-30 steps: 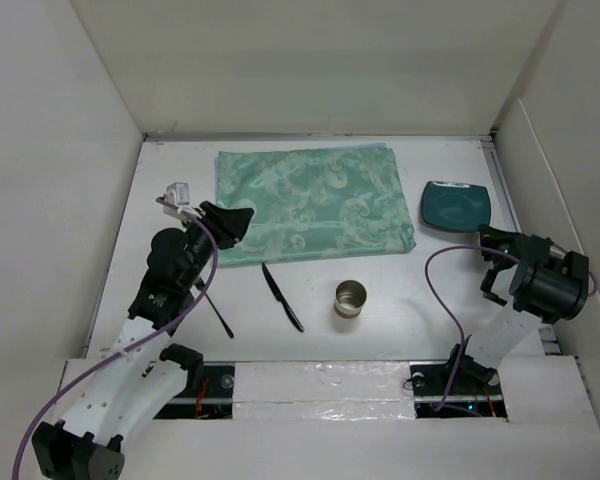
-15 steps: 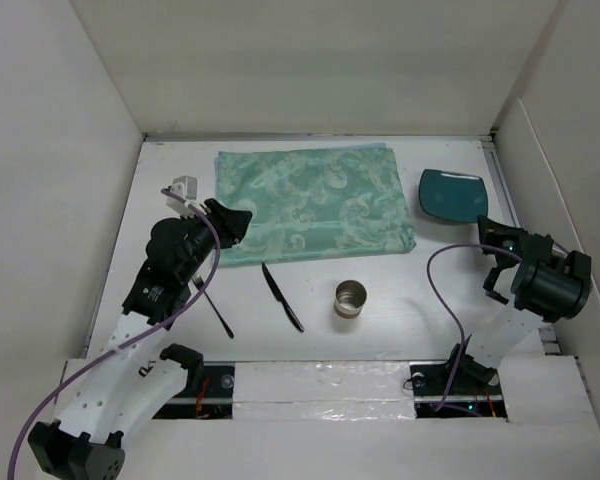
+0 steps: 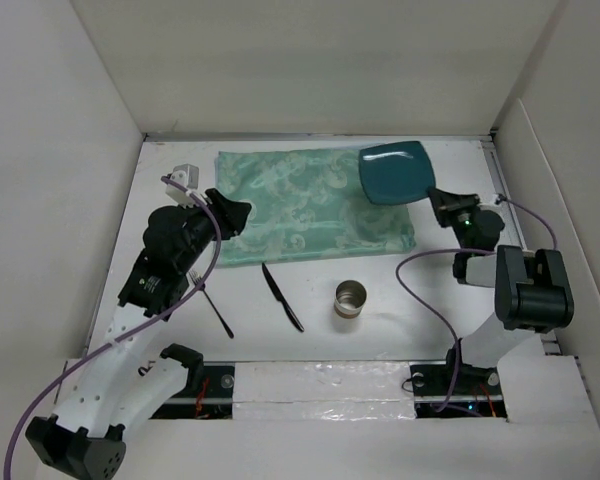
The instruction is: Set the dinner table for one person
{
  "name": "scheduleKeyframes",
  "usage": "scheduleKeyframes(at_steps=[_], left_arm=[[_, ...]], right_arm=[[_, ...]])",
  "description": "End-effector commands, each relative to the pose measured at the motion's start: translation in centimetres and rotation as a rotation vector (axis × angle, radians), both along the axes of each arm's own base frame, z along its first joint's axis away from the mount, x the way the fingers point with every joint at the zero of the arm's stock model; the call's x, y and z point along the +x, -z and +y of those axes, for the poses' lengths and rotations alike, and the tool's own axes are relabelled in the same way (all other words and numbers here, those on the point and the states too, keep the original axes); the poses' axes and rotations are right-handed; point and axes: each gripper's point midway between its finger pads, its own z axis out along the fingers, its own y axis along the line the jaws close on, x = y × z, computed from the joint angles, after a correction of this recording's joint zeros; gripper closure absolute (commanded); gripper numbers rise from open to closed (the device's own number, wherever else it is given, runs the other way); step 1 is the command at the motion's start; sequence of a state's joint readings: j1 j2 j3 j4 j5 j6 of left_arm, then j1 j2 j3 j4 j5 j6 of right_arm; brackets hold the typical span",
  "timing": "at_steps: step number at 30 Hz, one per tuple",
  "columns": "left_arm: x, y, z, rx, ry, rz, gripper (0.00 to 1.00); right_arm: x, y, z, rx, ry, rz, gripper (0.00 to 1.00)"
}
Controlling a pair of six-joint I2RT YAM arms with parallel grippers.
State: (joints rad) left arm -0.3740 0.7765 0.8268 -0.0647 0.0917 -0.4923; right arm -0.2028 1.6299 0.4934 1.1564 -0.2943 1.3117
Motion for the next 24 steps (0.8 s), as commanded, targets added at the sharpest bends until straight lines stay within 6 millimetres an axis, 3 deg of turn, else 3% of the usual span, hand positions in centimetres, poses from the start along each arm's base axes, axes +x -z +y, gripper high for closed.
scheduleKeyframes(at_steps=[1,5,7,8,11,18,24], left_arm=[[-0.2,-2.9,1.0,0.05,-0.025,-0.085,0.64],[-0.2,-2.3,1.3,0.063,-0.041,-0.095,0.63],[0.1,-1.9,1.5,0.061,-0.036,-0.091,0.63],[0.2,-1.7,1.5,0.059,-0.032,-0.089,0.64],[0.1,-1.8,1.6,0.056,-0.029,-0.099,0.64],[-0.2,-1.4,1.7,0.056,-0.026,-0.098,0.64],[-0.3,-1.2,1.5,0.051,-0.019,-0.094,0.64]], right_arm=[[-2.3,-16.0,4.0,-0.022,-0.004,-0.616,1.0],[-1.5,-16.2,8.4,0.073,-0.035,-0.639,1.0],[-1.1,-16.2,9.5,0.113,-0.015,-0.641,1.0],[-1.4,-16.5,11.3,0.14,-0.041,-0.654,1.0],[-1.2,-15.8,13.9,0.192,-0.051,-0.639,1.0],[-0.7,-13.2,17.7,0.218,-0.045,-0.57,1.0],[0.3,-11.3,19.4,0.267,-0.052,-0.534,1.0]])
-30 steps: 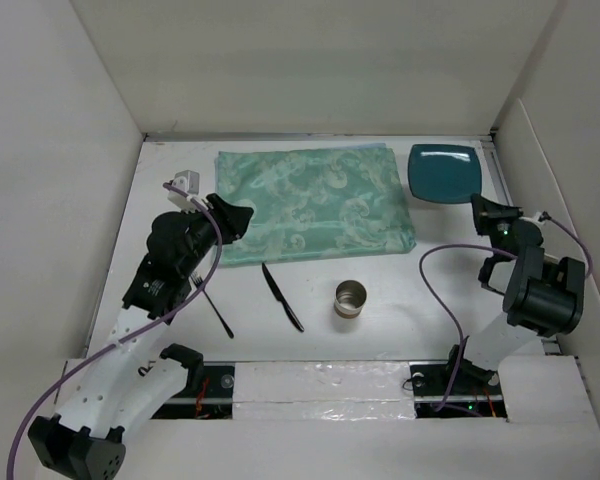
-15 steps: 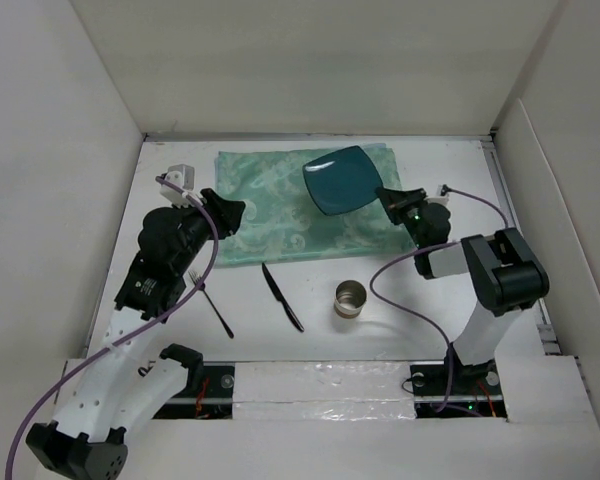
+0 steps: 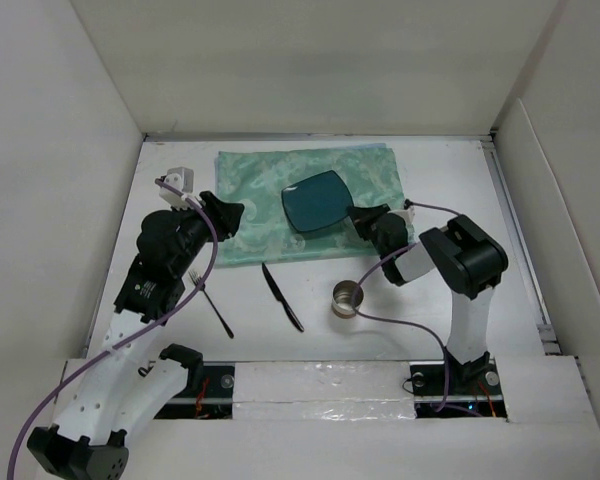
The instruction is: Set the dinner table for one person
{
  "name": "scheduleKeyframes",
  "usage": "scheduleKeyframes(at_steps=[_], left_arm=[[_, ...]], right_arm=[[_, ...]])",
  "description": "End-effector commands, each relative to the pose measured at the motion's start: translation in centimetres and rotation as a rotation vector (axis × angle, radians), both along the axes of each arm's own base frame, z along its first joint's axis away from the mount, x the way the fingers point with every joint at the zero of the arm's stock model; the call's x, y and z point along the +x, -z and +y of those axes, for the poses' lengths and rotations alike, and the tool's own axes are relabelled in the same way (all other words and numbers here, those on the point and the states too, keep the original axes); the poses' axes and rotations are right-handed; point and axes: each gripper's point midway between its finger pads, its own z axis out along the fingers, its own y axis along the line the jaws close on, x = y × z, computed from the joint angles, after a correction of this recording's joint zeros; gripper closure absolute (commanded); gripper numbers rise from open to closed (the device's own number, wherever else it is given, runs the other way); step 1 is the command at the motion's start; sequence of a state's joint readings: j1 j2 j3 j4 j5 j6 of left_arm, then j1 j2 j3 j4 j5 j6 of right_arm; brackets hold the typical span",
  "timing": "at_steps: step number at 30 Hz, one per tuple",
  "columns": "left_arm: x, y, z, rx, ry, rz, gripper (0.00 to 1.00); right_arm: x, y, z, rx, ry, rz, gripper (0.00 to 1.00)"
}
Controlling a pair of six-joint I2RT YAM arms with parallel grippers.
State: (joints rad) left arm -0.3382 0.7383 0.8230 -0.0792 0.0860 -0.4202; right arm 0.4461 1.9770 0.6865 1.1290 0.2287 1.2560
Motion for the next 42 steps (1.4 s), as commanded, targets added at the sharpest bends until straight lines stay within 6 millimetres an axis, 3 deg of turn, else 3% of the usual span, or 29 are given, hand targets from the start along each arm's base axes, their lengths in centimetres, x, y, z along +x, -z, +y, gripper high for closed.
scheduleKeyframes(at_steps=[1,5,8,13,14,15,18,22,24,25,27,28,30,31,34,35,36,37,38,40,41,42], left_arm=[[0.0,-0.8,-0.1,-0.008,0.011,-0.045,0.64],[0.0,-0.6,-0.2,-0.008,0.017,-0.039,0.64],[0.1,-0.4,-0.2,-0.006,0.015,-0.033,0.64],[0.0,-0.4,-0.2,-0.006,0.018,-0.032,0.64],[0.1,-0.3,-0.3,-0.005,0.018,-0.029,0.64],[0.1,-0.3,-0.3,-0.005,0.018,-0.03,0.64],[0.2,-0.2,-0.3,-0.003,0.018,-0.021,0.64],[0.3,-0.1,-0.1,-0.001,0.008,-0.015,0.64],[0.5,-0.1,0.1,0.001,-0.008,-0.011,0.64],[0.6,0.0,0.1,0.003,-0.01,-0.003,0.63],[0.7,0.3,0.0,0.006,-0.01,0.007,0.63],[0.7,0.3,0.0,0.006,-0.01,0.01,0.63],[0.7,0.1,0.3,0.004,-0.025,0.003,0.63],[0.6,0.1,0.4,0.007,-0.029,0.005,0.63],[0.3,-1.1,0.8,0.004,-0.041,-0.021,0.64],[0.3,-1.1,0.8,0.007,-0.041,-0.018,0.66],[0.0,-1.7,0.7,0.007,-0.03,-0.03,0.7],[-0.2,-1.8,0.7,0.01,-0.023,-0.029,0.82],[-0.4,-1.6,0.7,0.021,-0.017,-0.024,0.88],[-1.0,-1.0,0.9,0.028,-0.015,-0.017,1.0],[-1.3,-0.4,1.0,0.041,-0.014,-0.002,1.0],[-1.5,0.7,1.2,0.05,-0.016,0.016,1.0]], right_arm=[[-1.5,-20.5,-1.4,0.423,0.061,-0.677,1.0],[-1.0,-20.4,-1.3,0.444,0.066,-0.674,1.0],[-0.8,-19.2,-0.7,0.456,0.057,-0.643,1.0],[-1.4,-15.3,0.3,0.413,0.028,-0.55,1.0],[-1.7,-14.7,0.1,0.406,0.03,-0.533,0.97],[-2.4,-13.3,0.2,0.393,0.028,-0.494,0.85],[-3.2,-12.5,0.2,0.347,-0.015,-0.475,0.65],[-4.0,-10.4,-0.2,0.273,-0.096,-0.414,0.51],[-4.1,-10.4,-0.2,0.241,-0.125,-0.394,0.44],[-4.1,-9.4,-0.1,0.211,-0.143,-0.353,0.42],[-4.1,-10.0,-1.1,0.173,-0.135,-0.361,0.42],[-4.0,-9.3,-1.1,0.151,-0.151,-0.331,0.42],[-3.9,-10.3,-2.0,0.099,-0.161,-0.348,0.44],[-4.0,-9.1,-1.9,0.052,-0.188,-0.294,0.44],[-3.7,-8.7,-2.3,-0.14,-0.239,-0.214,0.48],[-3.8,-9.1,-2.4,-0.193,-0.246,-0.215,0.55],[-3.7,-9.7,-2.6,-0.29,-0.26,-0.236,0.77],[-4.6,-9.9,-3.2,-0.349,-0.286,-0.189,0.9],[-5.1,-10.5,-3.3,-0.406,-0.31,-0.194,1.0],[-7.2,-10.9,-2.9,-0.591,-0.425,-0.181,1.0],[-8.7,-13.3,-2.8,-0.649,-0.446,-0.234,1.0],[-9.9,-13.6,-2.9,-0.77,-0.493,-0.26,1.0]])
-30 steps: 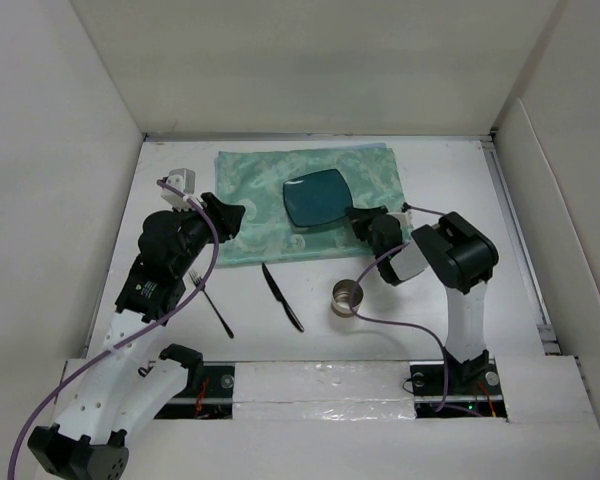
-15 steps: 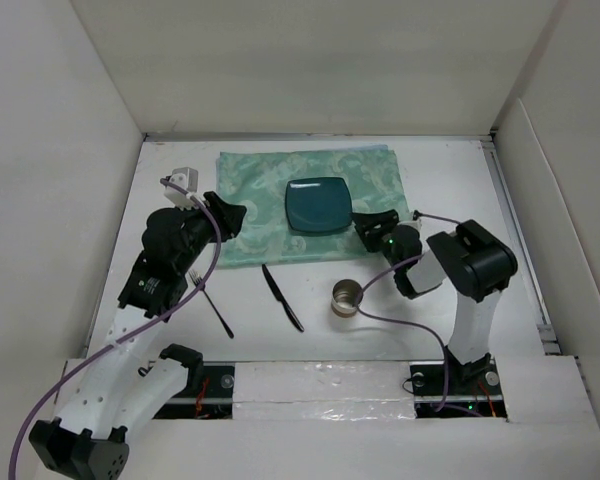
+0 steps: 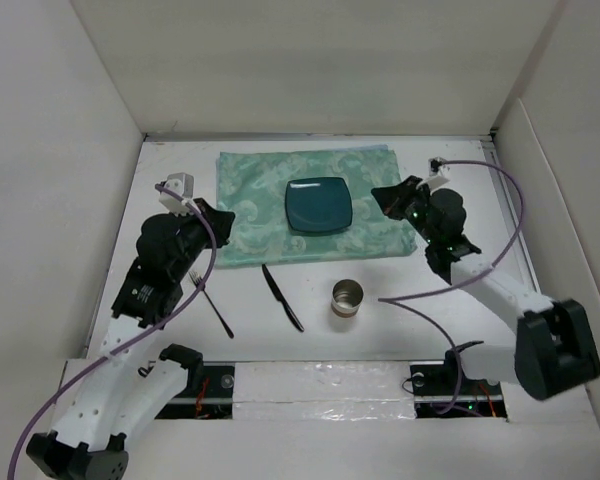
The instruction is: Set the dinner table for one person
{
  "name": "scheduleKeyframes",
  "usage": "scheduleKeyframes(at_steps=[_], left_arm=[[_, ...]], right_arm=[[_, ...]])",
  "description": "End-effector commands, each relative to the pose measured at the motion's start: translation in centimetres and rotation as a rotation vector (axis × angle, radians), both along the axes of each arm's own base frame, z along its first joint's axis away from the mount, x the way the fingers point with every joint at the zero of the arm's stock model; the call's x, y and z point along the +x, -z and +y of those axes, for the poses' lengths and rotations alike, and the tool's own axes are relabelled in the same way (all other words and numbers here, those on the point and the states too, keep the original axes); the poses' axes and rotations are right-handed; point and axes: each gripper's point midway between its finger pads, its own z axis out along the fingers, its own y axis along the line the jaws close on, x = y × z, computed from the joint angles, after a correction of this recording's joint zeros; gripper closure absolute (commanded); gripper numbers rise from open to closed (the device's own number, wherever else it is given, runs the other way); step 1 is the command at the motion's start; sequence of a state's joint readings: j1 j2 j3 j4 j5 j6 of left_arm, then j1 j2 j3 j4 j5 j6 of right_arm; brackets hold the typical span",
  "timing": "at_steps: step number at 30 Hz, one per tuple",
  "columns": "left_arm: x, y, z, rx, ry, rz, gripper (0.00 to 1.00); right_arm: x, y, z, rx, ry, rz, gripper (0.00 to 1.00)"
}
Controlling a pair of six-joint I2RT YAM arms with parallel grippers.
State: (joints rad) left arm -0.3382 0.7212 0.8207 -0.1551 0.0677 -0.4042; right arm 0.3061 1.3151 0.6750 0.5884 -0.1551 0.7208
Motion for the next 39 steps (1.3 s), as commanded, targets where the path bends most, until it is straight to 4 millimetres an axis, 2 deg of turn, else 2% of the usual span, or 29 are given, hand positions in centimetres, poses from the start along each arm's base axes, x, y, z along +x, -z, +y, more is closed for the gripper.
scheduleKeyframes(at_steps=[1,2,3,4,5,6,7,9,11,12,13,14,19,23,28,30,31,32,33,37,39], left_arm=[[-1.4,-0.4,0.8,0.016,-0.004,-0.036,1.0],[-1.6,0.0,0.9,0.021,-0.006,-0.029,1.0],[-1.7,1.1,1.2,0.034,-0.017,-0.013,1.0],[-2.1,1.2,1.4,0.035,-0.018,-0.013,1.0],[-2.2,1.5,1.6,0.037,-0.024,-0.012,0.95],[-2.3,2.1,1.6,0.04,-0.024,-0.003,0.84],[-2.3,2.2,1.5,0.039,-0.021,-0.005,0.8],[-2.3,2.0,1.5,0.04,-0.021,-0.01,0.75],[-2.1,1.9,1.6,0.048,-0.022,-0.013,0.71],[-2.1,1.8,1.6,0.051,-0.021,-0.017,0.71],[-2.2,1.8,1.6,0.057,-0.02,-0.014,0.7],[-2.2,1.9,1.6,0.059,-0.02,-0.013,0.7],[-2.5,1.8,1.7,0.059,-0.018,-0.022,0.7],[-2.5,1.8,1.8,0.061,-0.022,-0.024,0.7],[-2.6,1.5,1.7,0.056,-0.013,-0.035,0.69],[-2.6,1.4,1.7,0.058,-0.011,-0.038,0.69],[-2.6,1.5,1.6,0.057,-0.007,-0.034,0.69],[-2.6,1.5,1.5,0.056,-0.004,-0.036,0.69],[-2.7,1.5,1.4,0.054,0.002,-0.037,0.69],[-2.6,1.6,1.2,0.057,0.013,-0.032,0.69],[-2.7,1.5,1.2,0.054,0.019,-0.036,0.69]], right_arm=[[-6.3,1.9,0.9,-0.446,-0.21,0.051,1.0],[-8.3,0.4,0.7,-0.488,-0.226,0.01,1.0],[-9.8,0.8,0.4,-0.547,-0.245,0.012,1.0],[-11.9,2.2,0.0,-0.604,-0.259,0.075,1.0],[-13.0,2.9,-0.3,-0.624,-0.26,0.095,0.94],[-14.6,3.4,-1.2,-0.655,-0.258,0.126,0.71],[-15.6,4.1,-1.3,-0.676,-0.277,0.152,0.6],[-17.4,5.3,-0.7,-0.706,-0.326,0.199,0.48],[-19.0,5.8,1.0,-0.737,-0.4,0.209,0.46],[-18.9,5.7,1.2,-0.752,-0.39,0.22,0.46],[-18.4,7.1,0.1,-0.83,-0.332,0.282,0.46],[-18.1,7.4,-0.1,-0.848,-0.315,0.3,0.47],[-17.9,8.0,2.6,-0.798,-0.4,0.266,0.48],[-17.2,9.6,2.2,-0.857,-0.369,0.326,0.51],[-17.1,11.0,3.3,-0.868,-0.428,0.344,0.53],[-16.9,11.3,3.4,-0.862,-0.428,0.352,0.59],[-16.7,11.2,3.7,-0.847,-0.427,0.341,0.69],[-16.6,11.1,3.7,-0.843,-0.421,0.338,0.87],[-16.2,10.7,3.5,-0.824,-0.398,0.337,1.0],[-14.7,7.0,3.5,-0.725,-0.351,0.247,1.0],[-13.1,5.0,2.4,-0.696,-0.286,0.216,1.0]])
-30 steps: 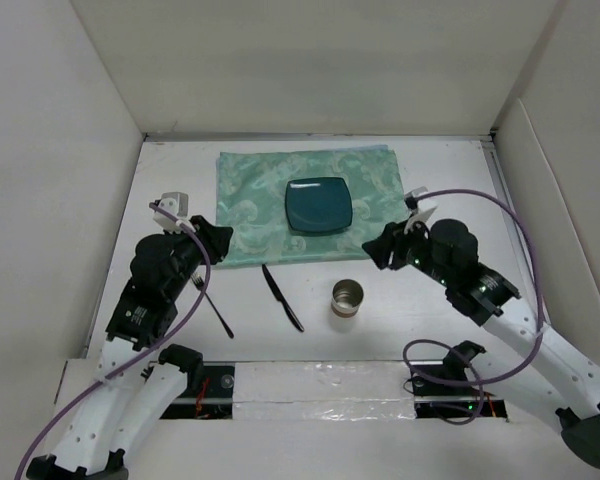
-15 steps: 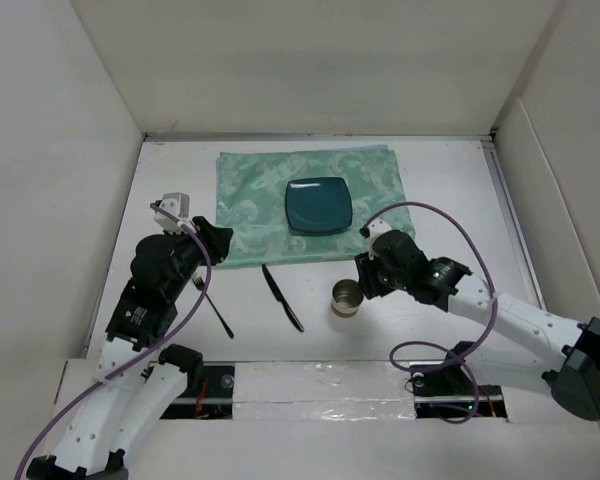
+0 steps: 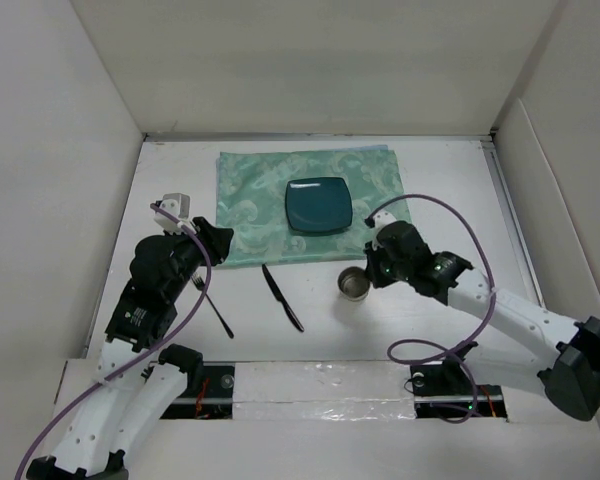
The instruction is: Set the dinner table for one person
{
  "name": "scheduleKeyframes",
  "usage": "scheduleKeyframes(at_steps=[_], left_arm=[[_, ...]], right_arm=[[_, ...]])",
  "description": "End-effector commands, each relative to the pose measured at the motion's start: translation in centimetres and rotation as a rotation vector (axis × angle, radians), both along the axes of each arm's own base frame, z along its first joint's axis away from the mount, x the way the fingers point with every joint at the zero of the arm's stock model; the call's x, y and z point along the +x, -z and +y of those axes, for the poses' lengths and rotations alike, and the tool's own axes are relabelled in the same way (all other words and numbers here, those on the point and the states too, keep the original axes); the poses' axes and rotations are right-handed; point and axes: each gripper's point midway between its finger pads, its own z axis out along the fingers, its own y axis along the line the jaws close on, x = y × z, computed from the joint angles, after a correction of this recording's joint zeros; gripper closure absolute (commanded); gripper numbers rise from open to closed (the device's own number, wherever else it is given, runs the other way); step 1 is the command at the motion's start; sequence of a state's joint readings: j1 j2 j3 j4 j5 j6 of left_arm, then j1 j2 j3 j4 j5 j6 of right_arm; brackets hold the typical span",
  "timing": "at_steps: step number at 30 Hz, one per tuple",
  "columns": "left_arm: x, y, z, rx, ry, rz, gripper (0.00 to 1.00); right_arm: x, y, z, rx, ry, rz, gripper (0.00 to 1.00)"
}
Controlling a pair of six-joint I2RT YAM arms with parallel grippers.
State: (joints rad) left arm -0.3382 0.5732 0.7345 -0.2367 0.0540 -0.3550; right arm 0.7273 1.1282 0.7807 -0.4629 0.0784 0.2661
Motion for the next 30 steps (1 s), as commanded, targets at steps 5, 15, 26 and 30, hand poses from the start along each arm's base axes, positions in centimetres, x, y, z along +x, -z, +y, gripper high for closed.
scheduleKeyframes(at_steps=[5,15,26,30], left_arm=[[0.0,-1.0,-0.2,-0.003,0.022,-0.045,0.69],[-0.1,-1.2,0.4,0.0,-0.008,-0.059,0.69],[0.2,-1.0,0.5,0.011,-0.015,-0.046,0.69],[0.3,-0.7,0.5,0.015,-0.02,-0.04,0.69]], right_arm=[[9.6,-12.6,-2.0,0.293,0.165,-0.332,1.0],[28.8,-13.4,-8.9,0.42,0.435,-0.374,1.0],[38.7,-9.9,-11.5,0.437,0.541,-0.29,1.0],[39.7,-8.5,-12.1,0.425,0.565,-0.261,1.0]])
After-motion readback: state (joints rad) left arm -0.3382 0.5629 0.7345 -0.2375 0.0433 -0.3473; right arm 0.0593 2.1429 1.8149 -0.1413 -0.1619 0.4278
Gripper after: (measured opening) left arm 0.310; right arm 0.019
